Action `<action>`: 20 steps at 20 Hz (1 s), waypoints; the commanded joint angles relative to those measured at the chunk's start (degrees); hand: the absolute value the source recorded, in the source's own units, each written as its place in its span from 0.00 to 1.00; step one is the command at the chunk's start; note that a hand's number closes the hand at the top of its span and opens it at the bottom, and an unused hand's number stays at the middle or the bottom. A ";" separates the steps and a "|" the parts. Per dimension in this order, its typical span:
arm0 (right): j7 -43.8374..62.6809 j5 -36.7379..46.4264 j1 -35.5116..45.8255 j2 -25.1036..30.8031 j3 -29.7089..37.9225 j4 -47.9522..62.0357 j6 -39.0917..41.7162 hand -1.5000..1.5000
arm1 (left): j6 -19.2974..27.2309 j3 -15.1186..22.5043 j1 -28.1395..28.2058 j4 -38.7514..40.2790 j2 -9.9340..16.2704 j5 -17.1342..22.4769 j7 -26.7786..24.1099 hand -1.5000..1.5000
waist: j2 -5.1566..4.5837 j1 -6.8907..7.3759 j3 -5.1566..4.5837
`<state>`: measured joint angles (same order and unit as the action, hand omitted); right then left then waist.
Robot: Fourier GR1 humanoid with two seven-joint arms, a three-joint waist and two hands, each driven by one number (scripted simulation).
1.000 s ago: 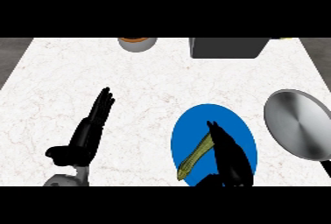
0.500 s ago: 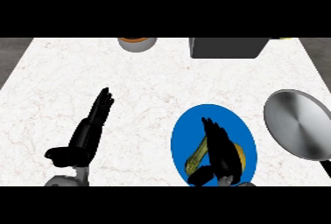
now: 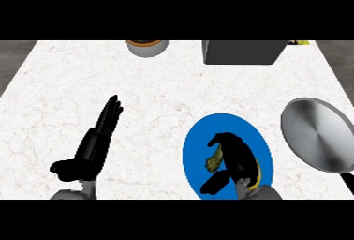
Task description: Pick the squash from the plate and place it in the pan
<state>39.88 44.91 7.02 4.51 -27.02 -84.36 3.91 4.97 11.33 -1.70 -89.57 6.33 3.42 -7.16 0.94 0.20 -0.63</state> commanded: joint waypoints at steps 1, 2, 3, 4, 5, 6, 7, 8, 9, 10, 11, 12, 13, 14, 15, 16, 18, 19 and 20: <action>-1.62 0.66 0.72 0.68 -0.20 4.80 2.64 1.00 | 0.59 -0.70 -2.70 0.98 -1.16 -0.54 0.92 0.50 | -0.98 -0.12 0.63; -4.89 2.33 2.11 -1.14 -0.09 10.47 -2.01 1.00 | 1.82 -0.74 -4.00 0.69 -1.58 -1.20 3.31 0.50 | -1.04 0.06 0.65; -2.30 1.96 3.86 -1.48 0.54 8.02 1.19 1.00 | -0.80 -0.35 0.85 -3.76 0.52 0.03 3.23 0.50 | -0.94 0.24 0.64; -2.34 3.69 3.06 -2.16 -0.17 9.18 -0.92 1.00 | -0.22 -0.26 -0.65 2.44 -1.51 -1.24 -2.36 0.50 | -1.00 -0.01 0.62; -4.72 2.04 -0.34 1.73 0.98 5.33 0.41 1.00 | 1.42 -0.58 -0.31 -2.77 -0.90 -1.43 2.94 0.50 | -0.90 -0.08 0.64; -2.52 4.46 0.98 -0.81 -0.37 5.78 -0.71 1.00 | -1.48 -3.01 -4.18 1.24 0.19 0.75 3.15 0.50 | -0.96 -0.21 0.63; -2.67 5.39 2.21 -1.13 0.25 6.16 -1.04 1.00 | 0.36 -0.90 -1.51 1.49 -2.01 -1.29 0.86 0.50 | -0.95 -0.12 0.63; -1.49 8.31 -0.19 -2.05 -2.34 5.63 -3.51 1.00 | -0.64 -1.73 -0.87 -0.34 -0.67 -0.72 0.80 0.50 | -0.91 -0.11 0.63; -4.15 7.99 -2.90 0.80 -1.37 3.46 -4.58 1.00 | 0.14 -0.45 -0.08 -3.60 -1.01 -1.36 4.20 0.50 | -0.87 -0.16 0.64; -3.02 10.33 0.08 -0.96 -1.45 5.98 -5.47 1.00 | -2.00 -2.19 0.92 -2.69 -0.14 0.61 1.52 0.50 | -0.91 -0.02 0.63; -3.45 10.05 -1.18 0.30 -0.33 1.69 -5.79 1.00 | -3.86 -4.42 -1.37 0.14 1.08 1.74 1.26 0.50 | -0.91 -0.25 0.62; -3.71 10.56 -0.99 1.44 1.03 0.89 -6.86 1.00 | -0.58 -1.15 2.85 -1.11 -0.97 -2.23 -1.81 0.50 | -0.88 -0.17 0.62; -4.14 11.84 -1.98 2.51 1.28 -0.51 -9.44 1.00 | -4.82 -5.64 -1.20 2.71 1.58 2.64 -1.05 0.50 | -0.92 -0.45 0.61; -2.34 13.86 -4.22 1.74 -1.22 -3.68 -8.15 1.00 | -2.52 -3.07 1.58 -3.91 -0.06 0.85 2.33 0.50 | -0.84 -0.24 0.63; -2.51 13.31 -2.87 2.86 -0.45 -7.00 -5.35 1.00 | -3.59 -2.79 1.99 -3.49 0.60 0.45 2.11 0.50 | -0.84 -0.25 0.62; -1.62 14.99 -5.13 2.86 -3.21 -9.78 -4.42 1.00 | -3.63 -3.16 1.79 -1.16 0.33 0.09 0.82 0.50 | -0.85 -0.34 0.61; -3.89 16.24 -9.53 5.12 -7.04 -14.28 -4.86 1.00 | -0.42 -0.98 -0.15 -0.49 -2.60 -2.43 1.44 0.50 | -0.81 -0.57 0.61; -3.41 16.58 -6.86 5.30 -6.45 -15.14 -2.36 1.00 | -1.87 -3.02 -1.99 2.72 -1.68 -1.57 -1.05 0.50 | -0.87 -0.53 0.60; -3.40 17.76 -12.09 7.66 -7.87 -21.15 -4.66 1.00 | -0.35 -1.94 0.18 -2.91 -1.75 -1.68 4.33 0.50 | -0.71 -0.65 0.62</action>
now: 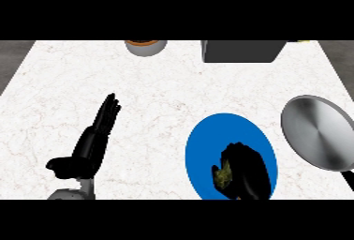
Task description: Pick the squash from the plate and place it in the pan
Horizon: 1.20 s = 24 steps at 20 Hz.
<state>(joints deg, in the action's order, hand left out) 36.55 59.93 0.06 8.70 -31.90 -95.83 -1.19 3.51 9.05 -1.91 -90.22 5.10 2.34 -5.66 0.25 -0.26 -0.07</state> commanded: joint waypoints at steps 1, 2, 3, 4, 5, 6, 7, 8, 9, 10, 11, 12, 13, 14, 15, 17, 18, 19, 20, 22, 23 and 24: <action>1.63 3.80 -2.39 2.73 -1.37 -10.06 1.62 1.00 | 0.83 0.77 0.31 -1.39 -0.87 -1.35 0.55 0.50 | -0.09 -0.02 0.06; 4.17 8.25 -4.67 3.86 -4.13 -14.60 0.50 1.00 | -0.79 -0.09 0.84 -0.79 0.32 0.12 0.43 0.50 | 0.08 -0.46 0.02; 0.29 8.34 -5.02 6.14 -1.43 -12.22 -4.11 1.00 | 2.27 2.81 1.89 -1.74 -2.44 -2.50 1.52 0.50 | 0.01 -0.30 0.08; 2.89 10.52 -4.40 5.36 -1.96 -16.06 -3.37 1.00 | 1.39 1.28 0.50 0.72 -1.91 -1.76 -0.61 0.50 | 0.01 -0.57 0.04; 3.53 10.70 -4.00 4.81 -1.94 -19.68 -3.20 1.00 | 1.57 -0.43 -1.63 1.56 -1.22 -1.41 0.15 0.50 | 0.01 -0.76 0.03; 3.57 12.53 -3.84 4.16 -1.60 -18.56 -5.65 1.00 | -0.07 -1.71 -1.70 -0.22 0.61 0.04 1.98 0.50 | -0.03 -0.35 0.06; 3.68 12.85 -5.51 4.56 -2.33 -22.44 -6.01 1.00 | -1.12 -1.34 0.22 0.66 0.08 1.10 0.46 0.50 | 0.00 -0.44 0.04; 5.07 12.12 -4.21 3.27 -1.24 -24.82 -4.66 1.00 | -0.95 0.35 2.62 0.82 -0.51 -0.56 -3.19 0.50 | -0.01 -0.23 0.03; 4.66 12.07 -8.02 4.26 -1.76 -26.95 -6.36 1.00 | -1.98 -2.45 -0.09 3.03 0.42 1.18 -3.31 0.50 | -0.10 -0.47 0.05; 4.85 12.78 -7.91 3.44 -1.48 -27.03 -7.68 1.00 | -0.36 -0.90 0.87 0.95 -0.41 -0.62 -2.24 0.50 | -0.09 -0.21 0.07; 8.85 13.59 -3.72 0.82 -0.59 -30.05 -2.56 1.00 | -0.45 -0.55 0.82 -0.76 0.10 -0.56 0.69 0.50 | -0.05 0.00 0.04; 6.89 12.44 -7.88 2.26 0.36 -29.67 -6.77 1.00 | -0.71 -0.09 1.78 -2.69 -0.33 -0.12 1.10 0.50 | -0.08 -0.01 0.08; 4.53 8.58 -8.93 2.72 3.33 -28.20 -10.48 1.00 | -0.36 -2.30 -3.79 1.51 -0.86 0.72 1.37 0.50 | -0.23 -0.37 0.10; 7.66 8.51 -7.79 2.48 4.19 -33.57 -4.85 1.00 | 1.02 0.27 -0.03 0.98 -1.31 -2.73 -1.22 0.50 | -0.16 -0.16 0.07; 5.97 6.27 -6.47 1.80 7.79 -29.51 -8.35 1.00 | -1.47 -0.44 2.14 0.00 -0.27 -0.59 -2.72 0.50 | -0.22 0.19 0.08; 4.73 3.10 -7.50 1.10 9.68 -27.90 -10.34 1.00 | 0.33 0.37 -0.15 0.19 -2.31 -1.48 -0.24 0.50 | -0.24 0.13 0.09; 2.38 -1.88 -8.25 3.64 15.33 -28.81 -11.74 1.00 | -0.70 -0.87 0.01 -0.79 -0.88 -0.30 0.83 0.50 | -0.27 0.10 0.13; 0.34 -2.41 -9.94 4.46 16.46 -27.63 -13.68 1.00 | -1.56 0.14 3.36 -0.20 -0.98 -0.87 -3.06 0.50 | -0.24 0.14 0.11; -1.06 -3.01 -6.90 1.87 16.91 -21.87 -16.82 1.00 | -1.48 -1.22 0.07 2.48 -0.70 -0.98 -2.45 0.50 | -0.33 0.22 0.11; -6.68 -10.54 -7.32 5.56 25.01 -18.34 -19.61 1.00 | -2.35 -3.03 -2.28 3.67 0.11 0.34 -1.80 0.50 | -0.42 0.06 0.15; -7.37 -10.84 -4.95 6.77 28.08 -15.80 -19.15 1.00 | -0.57 -0.30 0.06 -0.43 -1.32 -1.43 0.08 0.50 | -0.33 0.39 0.15; -7.68 -12.28 -4.01 7.04 29.38 -15.39 -18.09 1.00 | -0.76 -0.02 0.67 2.23 -1.78 -2.42 -3.75 0.50 | -0.31 0.28 0.11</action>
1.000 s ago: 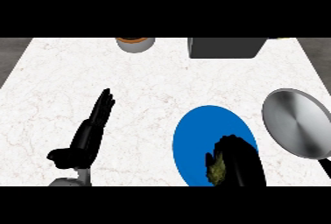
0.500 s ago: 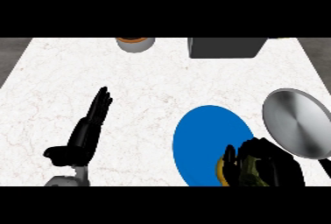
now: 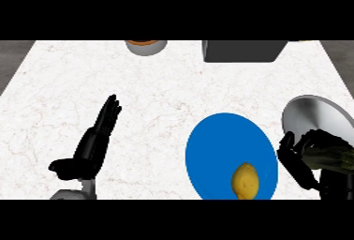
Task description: Pick the squash from the plate and place it in the pan
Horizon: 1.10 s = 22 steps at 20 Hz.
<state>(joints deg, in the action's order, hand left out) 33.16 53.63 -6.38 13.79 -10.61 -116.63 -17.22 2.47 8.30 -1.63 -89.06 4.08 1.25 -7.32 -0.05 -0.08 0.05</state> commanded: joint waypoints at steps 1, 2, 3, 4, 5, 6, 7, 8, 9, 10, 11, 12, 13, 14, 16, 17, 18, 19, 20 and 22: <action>-7.34 -9.46 2.66 5.01 11.57 6.29 -1.40 1.00 | 1.19 1.02 1.03 -1.59 -0.68 -1.64 0.70 0.50 | 0.02 0.16 0.01; -11.62 -6.72 1.38 2.61 10.68 12.00 -8.53 1.00 | 1.36 0.87 -1.55 0.29 -1.75 -1.25 1.05 0.50 | -0.06 0.05 0.03; -10.90 -6.70 5.71 4.24 12.84 14.65 -6.32 1.00 | -1.15 -0.70 -1.09 0.28 0.19 0.70 1.30 0.50 | -0.07 0.33 0.00; -13.61 -8.04 4.34 7.40 15.88 14.78 -6.94 1.00 | -0.28 -1.45 -1.44 0.09 0.66 0.10 1.17 0.50 | -0.07 0.18 0.02; -13.61 -3.13 5.77 5.57 14.73 19.95 -10.26 1.00 | -2.31 -0.06 2.77 -1.48 0.46 1.38 -1.12 0.50 | -0.10 0.79 0.01; -14.80 -3.62 5.79 5.22 14.99 20.57 -10.77 1.00 | -0.35 0.80 0.69 -2.99 -0.19 -0.47 3.05 0.50 | 0.00 0.38 0.00; -17.45 -5.07 8.39 6.86 17.98 25.40 -13.09 1.00 | -0.47 -0.41 -1.14 -0.39 -0.41 0.13 1.26 0.50 | -0.15 0.51 0.02; -22.31 -6.29 5.35 5.95 18.49 27.94 -17.91 1.00 | -1.78 -1.12 -0.64 -3.29 0.99 1.69 4.19 0.50 | -0.09 0.48 0.07; -24.05 -9.90 11.07 8.22 21.23 32.96 -16.79 1.00 | -1.83 0.09 1.28 -2.03 0.51 0.40 0.97 0.50 | -0.16 0.85 0.06; -24.54 -11.72 12.09 6.96 22.42 33.98 -18.62 1.00 | -0.04 0.82 -0.33 1.17 -1.96 -0.74 -0.67 0.50 | -0.16 0.48 0.03; -25.05 -12.41 16.62 7.42 23.38 37.18 -19.14 1.00 | -0.69 -0.04 -0.24 2.67 -0.69 -1.21 -2.60 0.50 | -0.25 0.81 0.03; -30.13 -16.65 14.92 8.14 25.15 40.06 -20.43 1.00 | 2.31 2.19 0.50 -2.87 -2.48 -2.78 2.32 0.50 | -0.09 0.75 0.08; -29.70 -15.72 17.85 8.25 25.18 41.62 -19.85 1.00 | -0.29 1.19 2.92 -5.32 -0.46 -0.86 2.56 0.50 | -0.02 0.77 0.02; -32.75 -18.01 22.95 8.98 26.42 49.64 -20.67 1.00 | -0.81 0.85 0.14 -0.55 -0.96 -0.88 0.68 0.50 | -0.30 1.24 0.07; -39.23 -21.66 24.29 10.32 28.22 54.65 -20.57 1.00 | -1.29 1.17 2.57 -3.39 -0.24 -0.84 2.36 0.50 | -0.11 0.90 0.03; -43.01 -24.51 24.90 12.24 30.75 58.84 -20.32 1.00 | -0.39 1.01 2.78 -1.32 -1.23 -1.43 -1.54 0.50 | -0.23 1.04 0.06; -45.44 -24.53 25.80 11.81 30.96 61.79 -21.20 1.00 | -1.56 -0.47 -0.88 -1.54 0.15 -0.64 2.42 0.50 | -0.17 0.74 0.04; -46.98 -26.99 28.35 14.88 32.97 63.98 -18.46 1.00 | -1.17 -0.34 0.49 -3.13 -0.47 0.06 2.81 0.50 | -0.19 0.97 0.05; -50.13 -28.11 27.63 15.35 34.15 66.54 -18.63 1.00 | -0.26 1.48 3.59 -3.84 -1.72 -1.20 0.72 0.50 | -0.15 0.92 0.05; -40.45 -25.26 29.93 16.09 30.79 70.96 -10.19 1.00 | 0.20 1.14 -1.19 0.29 -2.85 -1.45 0.50 0.50 | -0.61 1.47 0.02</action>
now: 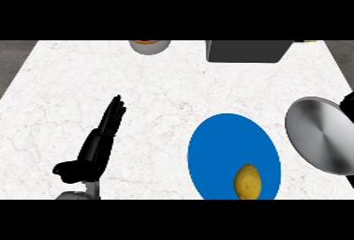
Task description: Pick the squash from the plate and place it in the pan
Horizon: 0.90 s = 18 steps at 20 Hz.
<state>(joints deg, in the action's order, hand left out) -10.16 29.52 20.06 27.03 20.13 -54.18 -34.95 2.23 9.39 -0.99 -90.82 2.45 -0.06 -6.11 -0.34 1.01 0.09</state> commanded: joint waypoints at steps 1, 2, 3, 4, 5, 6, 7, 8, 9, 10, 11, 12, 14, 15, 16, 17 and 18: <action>6.90 0.73 3.01 3.34 -1.14 10.92 9.83 0.00 | -0.63 0.07 -0.09 0.73 0.30 -0.05 -0.38 0.50 | -0.41 1.15 -0.05; 7.54 3.00 3.81 5.56 -3.36 13.28 13.45 0.00 | -0.38 0.47 -0.99 0.90 -0.18 -0.38 -0.38 0.50 | -0.66 1.72 -0.06; 6.67 4.40 3.74 4.55 -5.25 14.93 14.26 0.00 | -2.73 -0.91 -0.01 0.46 1.65 1.58 -1.09 0.50 | -0.59 2.04 -0.05; 7.01 3.64 5.90 6.27 -5.12 17.03 18.18 0.00 | -1.85 0.03 -0.68 0.11 1.26 0.24 0.08 0.50 | -0.46 1.75 0.00; 5.21 1.54 8.38 4.65 -5.03 18.55 20.98 0.00 | -1.46 -0.40 -2.36 1.49 0.36 0.65 0.17 0.50 | -0.53 1.58 0.05; 1.01 -2.04 7.32 4.57 -2.83 20.39 23.88 0.00 | -1.81 -0.97 -1.48 0.97 1.33 0.72 -0.14 0.50 | -0.52 1.43 0.15; 0.49 -2.30 10.40 4.26 -2.18 23.13 23.75 0.00 | -0.83 0.25 -1.46 1.65 0.01 -0.44 -0.86 0.50 | -0.46 1.32 0.12; -0.90 -1.67 11.69 4.11 -2.72 25.15 24.30 0.00 | -2.24 -0.35 0.30 0.76 1.00 0.71 -1.97 0.50 | -0.34 1.36 0.09; -2.06 -1.44 14.31 3.75 -2.16 28.37 23.16 0.00 | -0.86 0.48 -1.54 0.22 -0.05 -0.20 1.15 0.50 | -0.56 1.83 0.16; -6.79 -2.30 14.23 3.30 -0.64 30.67 20.82 0.00 | 0.82 1.06 -2.02 2.11 -1.31 -1.95 -0.28 0.50 | -0.42 1.03 0.12; -8.25 -2.39 15.11 3.58 0.13 32.23 19.56 0.00 | -3.14 -0.68 0.62 -3.21 2.71 1.14 2.07 0.50 | -0.34 1.47 0.14; -9.73 -3.58 15.29 2.66 1.33 32.43 18.47 0.00 | -0.80 1.58 0.25 4.80 -1.68 -1.30 -4.64 0.50 | -0.51 0.94 0.11; -12.20 -7.25 15.92 -0.09 4.42 28.90 15.23 0.00 | -2.16 -2.34 -3.26 3.30 1.06 1.27 -0.51 0.50 | -0.36 0.59 0.11; -16.89 -9.69 13.82 2.55 6.69 29.01 17.90 0.00 | -2.21 -1.38 0.57 -0.65 1.48 1.14 -0.79 0.50 | -0.15 0.63 0.13; -17.53 -10.82 15.27 3.60 7.84 29.42 18.85 0.00 | 0.15 1.32 0.52 0.44 -1.62 -0.95 -0.80 0.50 | -0.20 0.51 0.14; -17.52 -12.79 16.01 4.34 9.59 29.08 19.96 0.00 | 0.04 -0.08 -1.32 1.25 -0.80 -0.81 -0.95 0.50 | -0.15 0.13 0.10; -19.51 -13.91 14.77 3.15 10.13 29.03 20.31 0.00 | -1.72 -1.89 -0.70 1.58 0.80 1.08 -0.52 0.50 | -0.01 -0.13 0.04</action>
<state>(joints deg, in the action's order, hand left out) -24.32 20.42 34.52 30.20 26.12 -25.60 -15.87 1.18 8.85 -1.87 -89.65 2.49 0.07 -6.76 -0.57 1.51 0.19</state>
